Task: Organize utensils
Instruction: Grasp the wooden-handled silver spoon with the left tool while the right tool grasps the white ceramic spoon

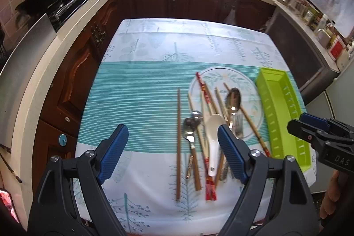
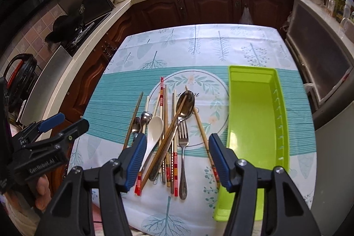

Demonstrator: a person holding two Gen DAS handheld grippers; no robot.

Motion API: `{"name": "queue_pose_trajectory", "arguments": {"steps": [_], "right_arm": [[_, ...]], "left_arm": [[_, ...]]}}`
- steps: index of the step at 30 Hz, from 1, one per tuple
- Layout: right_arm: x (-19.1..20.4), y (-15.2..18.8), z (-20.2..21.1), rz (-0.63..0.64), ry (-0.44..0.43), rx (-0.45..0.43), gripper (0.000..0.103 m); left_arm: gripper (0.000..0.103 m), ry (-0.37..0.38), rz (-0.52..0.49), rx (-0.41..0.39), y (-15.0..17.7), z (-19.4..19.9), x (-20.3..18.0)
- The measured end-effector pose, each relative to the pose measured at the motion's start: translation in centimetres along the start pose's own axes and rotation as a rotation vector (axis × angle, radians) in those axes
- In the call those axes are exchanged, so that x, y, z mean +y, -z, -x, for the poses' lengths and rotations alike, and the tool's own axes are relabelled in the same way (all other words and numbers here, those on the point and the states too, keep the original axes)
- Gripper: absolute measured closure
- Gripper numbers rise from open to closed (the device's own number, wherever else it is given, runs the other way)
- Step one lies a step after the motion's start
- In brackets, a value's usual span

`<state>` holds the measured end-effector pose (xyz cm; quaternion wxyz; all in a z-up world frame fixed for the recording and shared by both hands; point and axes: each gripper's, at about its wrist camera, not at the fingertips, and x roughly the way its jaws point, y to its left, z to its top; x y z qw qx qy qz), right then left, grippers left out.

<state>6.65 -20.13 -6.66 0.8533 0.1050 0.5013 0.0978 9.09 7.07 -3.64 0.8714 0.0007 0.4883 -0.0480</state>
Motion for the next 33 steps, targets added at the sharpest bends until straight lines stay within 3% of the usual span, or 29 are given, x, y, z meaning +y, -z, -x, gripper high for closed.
{"name": "queue_pose_trajectory", "arguments": {"steps": [2,7,12,16,24,33], "right_arm": [[0.2,-0.6,-1.1,-0.005,-0.019,0.033,0.049],[0.8,-1.9,-5.1,-0.005,-0.066,0.133,0.055],[1.2,-2.5,-9.5,-0.023,-0.137,0.233,0.066],[1.3,-2.7,-12.5,-0.030,-0.159,0.288,0.069],[1.6,-2.7,-15.7,-0.020,-0.168,0.330,0.080],[2.2,-2.3,-17.3,0.025,-0.165,0.338,0.087]], "left_arm": [[0.022,-0.013,0.014,0.033,-0.5,-1.3,1.2],[0.026,0.051,0.040,0.122,-0.4,-5.2,3.0],[0.050,0.118,0.058,0.231,0.9,-9.0,3.2],[0.061,0.179,0.070,0.293,1.9,-10.8,2.9],[0.076,0.256,0.074,0.364,2.7,-12.3,0.6],[0.079,0.263,0.078,0.409,2.9,-13.6,-1.6]]}}
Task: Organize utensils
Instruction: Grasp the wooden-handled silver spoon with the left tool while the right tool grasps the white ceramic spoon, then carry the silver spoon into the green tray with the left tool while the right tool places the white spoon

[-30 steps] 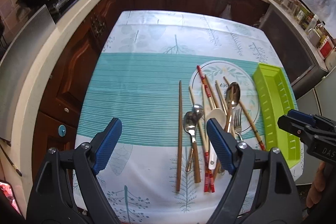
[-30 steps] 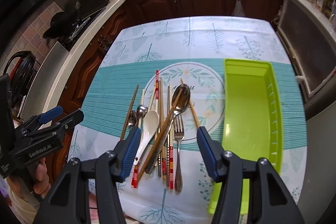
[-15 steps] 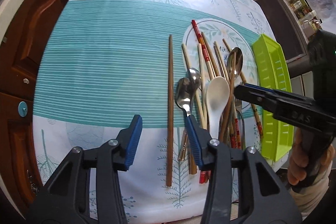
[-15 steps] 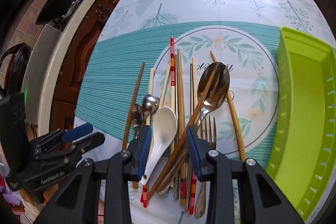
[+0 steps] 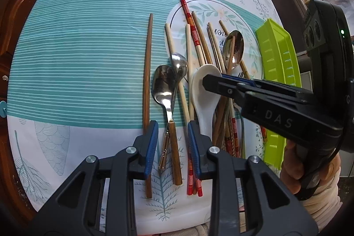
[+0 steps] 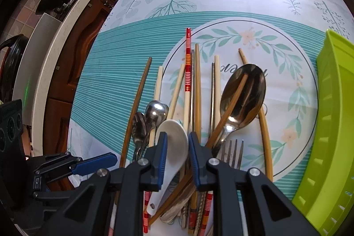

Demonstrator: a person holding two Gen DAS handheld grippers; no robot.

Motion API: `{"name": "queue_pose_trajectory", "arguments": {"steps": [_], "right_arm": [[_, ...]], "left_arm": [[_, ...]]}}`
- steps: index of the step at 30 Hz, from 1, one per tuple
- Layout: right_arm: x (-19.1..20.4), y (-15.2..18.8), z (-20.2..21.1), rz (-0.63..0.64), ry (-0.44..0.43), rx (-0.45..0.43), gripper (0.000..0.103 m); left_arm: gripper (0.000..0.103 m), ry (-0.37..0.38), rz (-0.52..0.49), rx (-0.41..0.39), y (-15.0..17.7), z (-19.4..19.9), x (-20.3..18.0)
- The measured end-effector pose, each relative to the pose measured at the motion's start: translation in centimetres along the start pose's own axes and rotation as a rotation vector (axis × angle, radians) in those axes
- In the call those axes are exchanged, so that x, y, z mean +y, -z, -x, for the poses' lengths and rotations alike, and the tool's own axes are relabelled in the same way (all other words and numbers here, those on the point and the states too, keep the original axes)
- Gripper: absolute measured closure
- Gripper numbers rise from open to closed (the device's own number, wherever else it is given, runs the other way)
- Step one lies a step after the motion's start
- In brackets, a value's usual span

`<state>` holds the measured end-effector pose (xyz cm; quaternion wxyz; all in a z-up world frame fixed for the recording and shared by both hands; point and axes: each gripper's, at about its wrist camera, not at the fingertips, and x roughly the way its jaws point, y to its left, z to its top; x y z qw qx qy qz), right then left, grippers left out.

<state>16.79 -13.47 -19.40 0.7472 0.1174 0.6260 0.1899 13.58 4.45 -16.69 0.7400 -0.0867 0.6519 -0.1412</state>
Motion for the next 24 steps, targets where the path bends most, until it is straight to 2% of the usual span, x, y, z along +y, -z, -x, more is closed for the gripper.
{"name": "queue_pose_trajectory", "arguments": {"steps": [6,9,17,20,24], "right_arm": [[-0.1,0.2,-0.2,0.009,-0.020,-0.019,0.096],[-0.1,0.3,-0.1,0.006,-0.030,-0.032,0.098],[-0.5,0.7,0.9,0.000,-0.060,-0.058,0.099],[-0.5,0.9,1.4,0.004,-0.066,-0.079,0.099],[-0.4,1.2,2.3,0.006,-0.082,-0.102,0.099]], "left_arm": [[0.080,-0.024,0.008,0.007,-0.7,-1.0,-0.7],[0.085,-0.040,0.007,0.013,-1.0,-1.5,-1.1],[0.088,-0.085,0.011,0.039,-1.2,-2.6,-1.2],[0.096,-0.094,0.019,0.035,-1.3,-2.6,-0.9],[0.098,-0.091,0.035,0.034,-1.4,-2.6,-0.6]]}}
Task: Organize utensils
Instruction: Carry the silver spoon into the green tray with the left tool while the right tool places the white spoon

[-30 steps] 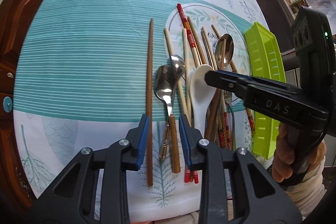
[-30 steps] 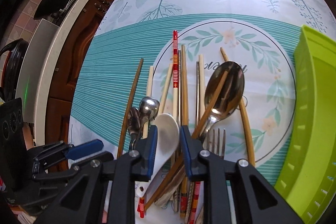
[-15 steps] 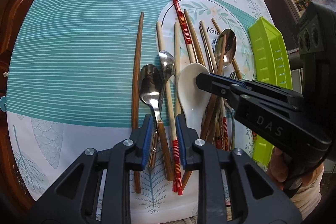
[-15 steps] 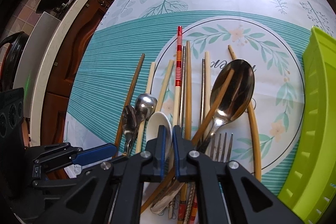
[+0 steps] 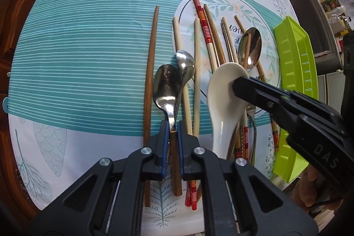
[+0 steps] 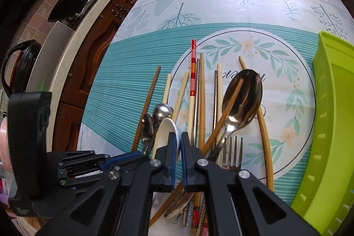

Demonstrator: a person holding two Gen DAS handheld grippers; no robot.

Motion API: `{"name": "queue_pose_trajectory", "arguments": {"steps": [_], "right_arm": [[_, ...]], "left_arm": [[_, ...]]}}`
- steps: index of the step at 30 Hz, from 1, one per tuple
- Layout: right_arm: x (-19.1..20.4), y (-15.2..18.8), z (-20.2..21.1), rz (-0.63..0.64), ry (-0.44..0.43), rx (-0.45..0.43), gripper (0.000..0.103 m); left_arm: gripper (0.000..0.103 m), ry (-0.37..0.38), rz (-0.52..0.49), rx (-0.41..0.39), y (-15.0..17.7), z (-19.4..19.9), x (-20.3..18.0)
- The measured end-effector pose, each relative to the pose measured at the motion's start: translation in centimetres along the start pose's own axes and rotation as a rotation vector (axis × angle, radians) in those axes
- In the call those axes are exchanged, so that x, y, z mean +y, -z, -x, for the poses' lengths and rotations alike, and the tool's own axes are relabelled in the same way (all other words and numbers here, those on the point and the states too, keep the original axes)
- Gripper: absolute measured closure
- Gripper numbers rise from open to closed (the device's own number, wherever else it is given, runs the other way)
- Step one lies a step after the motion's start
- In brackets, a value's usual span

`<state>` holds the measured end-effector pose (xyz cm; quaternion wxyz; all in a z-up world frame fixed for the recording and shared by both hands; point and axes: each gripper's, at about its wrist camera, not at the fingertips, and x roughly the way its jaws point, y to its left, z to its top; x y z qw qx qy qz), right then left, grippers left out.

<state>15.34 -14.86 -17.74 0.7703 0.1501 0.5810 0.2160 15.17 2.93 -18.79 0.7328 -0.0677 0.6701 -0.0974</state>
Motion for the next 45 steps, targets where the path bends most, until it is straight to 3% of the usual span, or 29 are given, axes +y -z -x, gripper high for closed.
{"name": "queue_pose_trajectory", "arguments": {"steps": [9,17,21,27,33,38,45], "right_arm": [[-1.4,0.9,2.9,-0.040,-0.036,-0.058,0.099],[-4.2,1.5,7.7,-0.114,-0.028,-0.119,0.099],[-5.9,2.3,11.3,-0.122,0.034,-0.180,0.099],[-10.2,3.6,14.9,-0.140,0.232,-0.229,0.099],[-13.6,4.7,14.4,-0.137,0.344,-0.172,0.099],[-14.3,5.5,12.8,-0.091,0.415,-0.122,0.099],[-14.6,5.9,11.8,-0.078,0.393,-0.104,0.099]], "left_arm": [[0.099,0.026,0.019,-0.019,0.6,1.6,0.5],[0.099,0.096,-0.036,-0.073,1.1,6.3,-3.1],[0.099,0.153,-0.094,-0.094,1.1,8.2,-7.1],[0.099,0.202,-0.184,-0.111,0.5,8.7,-15.1],[0.099,0.203,-0.215,-0.078,-0.5,5.1,-22.2],[0.099,0.196,-0.176,-0.030,-0.5,0.9,-23.2],[0.099,0.100,-0.171,0.021,0.9,-3.1,-22.9]]}}
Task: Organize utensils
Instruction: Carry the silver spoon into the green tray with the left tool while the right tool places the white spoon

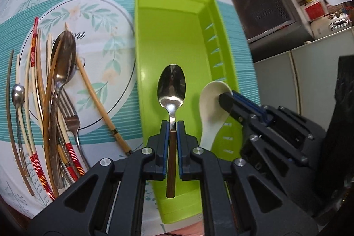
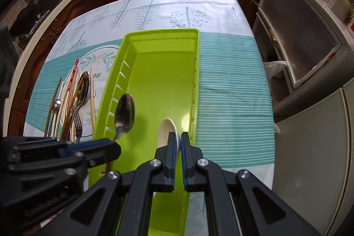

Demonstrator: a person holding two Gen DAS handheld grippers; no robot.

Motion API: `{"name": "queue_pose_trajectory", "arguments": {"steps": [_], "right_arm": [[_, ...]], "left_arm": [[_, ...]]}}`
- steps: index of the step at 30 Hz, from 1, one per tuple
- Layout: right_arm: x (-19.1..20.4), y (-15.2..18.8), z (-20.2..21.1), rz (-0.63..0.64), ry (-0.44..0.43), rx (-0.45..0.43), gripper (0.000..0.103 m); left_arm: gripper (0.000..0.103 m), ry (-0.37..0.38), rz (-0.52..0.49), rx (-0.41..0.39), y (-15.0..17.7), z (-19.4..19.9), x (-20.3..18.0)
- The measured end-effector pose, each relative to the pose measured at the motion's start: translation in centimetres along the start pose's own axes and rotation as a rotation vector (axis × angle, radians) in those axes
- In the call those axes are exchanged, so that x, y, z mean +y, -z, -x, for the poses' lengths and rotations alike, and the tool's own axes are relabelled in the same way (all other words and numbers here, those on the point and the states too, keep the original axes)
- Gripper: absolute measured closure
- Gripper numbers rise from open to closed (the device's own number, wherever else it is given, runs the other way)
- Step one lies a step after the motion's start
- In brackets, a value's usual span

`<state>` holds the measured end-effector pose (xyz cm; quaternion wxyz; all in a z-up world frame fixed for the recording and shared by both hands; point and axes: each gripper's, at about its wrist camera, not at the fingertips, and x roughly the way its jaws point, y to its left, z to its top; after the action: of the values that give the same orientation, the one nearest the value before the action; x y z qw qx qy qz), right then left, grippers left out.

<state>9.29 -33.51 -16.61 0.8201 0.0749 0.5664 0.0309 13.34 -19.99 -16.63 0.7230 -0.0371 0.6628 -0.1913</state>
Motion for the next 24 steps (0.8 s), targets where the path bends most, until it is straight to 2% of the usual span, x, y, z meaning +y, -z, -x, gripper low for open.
{"name": "queue_pose_trajectory", "arguments": {"steps": [8,13,19,21,22,24], "right_arm": [[1.3,0.1,-1.6,-0.030,-0.124,0.034,0.098],[0.8,0.4,-2.3,-0.108,-0.245,0.070,0.094],[1.1,0.9,-2.2,-0.133,-0.277,0.091,0.093],[1.3,1.1,-1.9,-0.133,-0.274,0.089,0.092],[1.5,1.3,-1.7,-0.133,-0.269,0.088,0.091],[1.6,1.5,-1.4,-0.134,-0.269,0.089,0.083]], "left_arm": [[0.098,-0.035,-0.012,-0.036,1.1,1.2,-0.1],[0.097,-0.070,-0.056,-0.048,1.4,2.1,-0.6],[0.081,-0.118,-0.087,-0.071,2.3,3.8,0.2],[0.065,-0.134,-0.094,-0.084,2.7,4.7,1.2],[0.062,-0.146,-0.099,-0.096,2.9,5.1,1.5],[0.052,-0.163,-0.103,-0.116,3.5,5.9,2.4]]}}
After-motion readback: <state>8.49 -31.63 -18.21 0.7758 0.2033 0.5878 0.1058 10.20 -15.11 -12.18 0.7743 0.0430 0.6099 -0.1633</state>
